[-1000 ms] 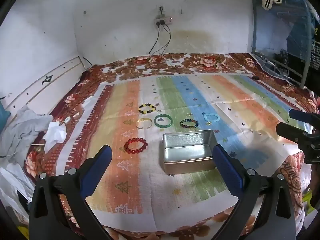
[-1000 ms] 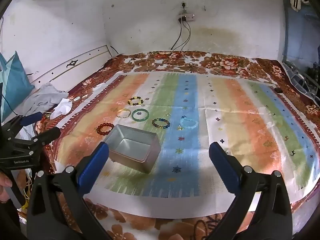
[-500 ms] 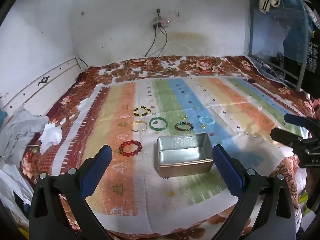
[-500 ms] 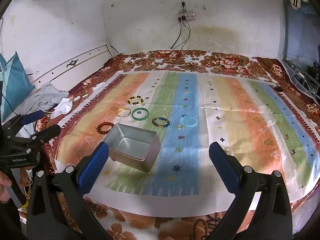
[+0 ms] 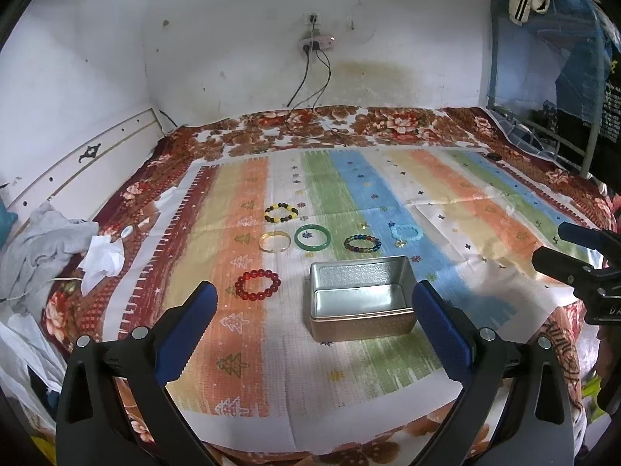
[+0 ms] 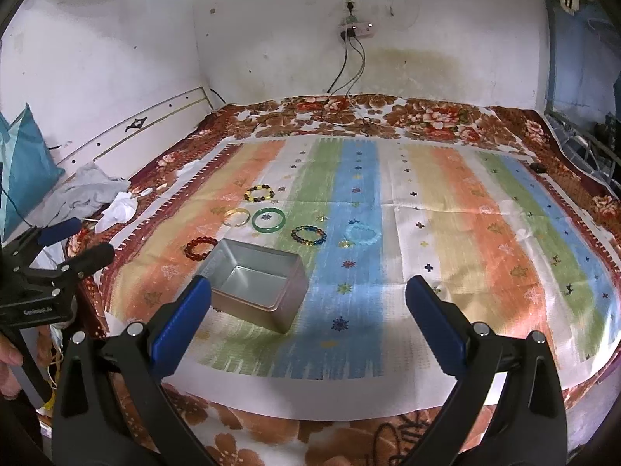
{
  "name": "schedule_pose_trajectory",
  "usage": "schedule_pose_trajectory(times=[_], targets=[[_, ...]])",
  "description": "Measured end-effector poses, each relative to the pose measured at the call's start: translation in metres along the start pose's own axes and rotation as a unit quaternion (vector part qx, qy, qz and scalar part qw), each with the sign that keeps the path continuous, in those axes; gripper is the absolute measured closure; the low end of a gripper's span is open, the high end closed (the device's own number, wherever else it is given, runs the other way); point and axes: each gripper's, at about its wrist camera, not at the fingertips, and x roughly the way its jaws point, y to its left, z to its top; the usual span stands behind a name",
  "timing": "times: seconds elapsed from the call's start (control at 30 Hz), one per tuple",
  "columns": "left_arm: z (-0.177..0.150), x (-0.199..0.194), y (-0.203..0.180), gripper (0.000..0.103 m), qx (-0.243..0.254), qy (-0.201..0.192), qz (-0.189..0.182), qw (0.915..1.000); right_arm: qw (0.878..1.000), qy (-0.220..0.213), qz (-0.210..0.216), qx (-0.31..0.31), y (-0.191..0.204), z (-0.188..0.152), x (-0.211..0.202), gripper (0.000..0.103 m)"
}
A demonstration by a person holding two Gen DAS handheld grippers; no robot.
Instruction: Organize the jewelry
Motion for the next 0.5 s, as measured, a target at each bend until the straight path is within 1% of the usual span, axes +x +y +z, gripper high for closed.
schedule_pose_trajectory(times=[0.23, 0.37, 0.5], targets=[[-0.0004, -0.0033, -0.0017, 0.005, 0.000, -0.002, 0.004, 1.0000, 1.000, 0.008, 0.008, 0.003, -0.0016, -0.0012, 0.0023, 0.004], [-0.0013, -0.0016, 0.0013, 0.005, 0.000, -0.001, 0.005, 1.0000, 1.000, 0.004, 0.009, 0.006, -0.0010, -0.0011, 0.0020, 0.004], [-0.0021, -0.0053, 0.0001, 0.005, 0.013, -0.002, 0.005, 0.9999, 1.000, 0.001, 0.007, 0.004, -0.0008, -0.0010, 0.0002, 0.004]])
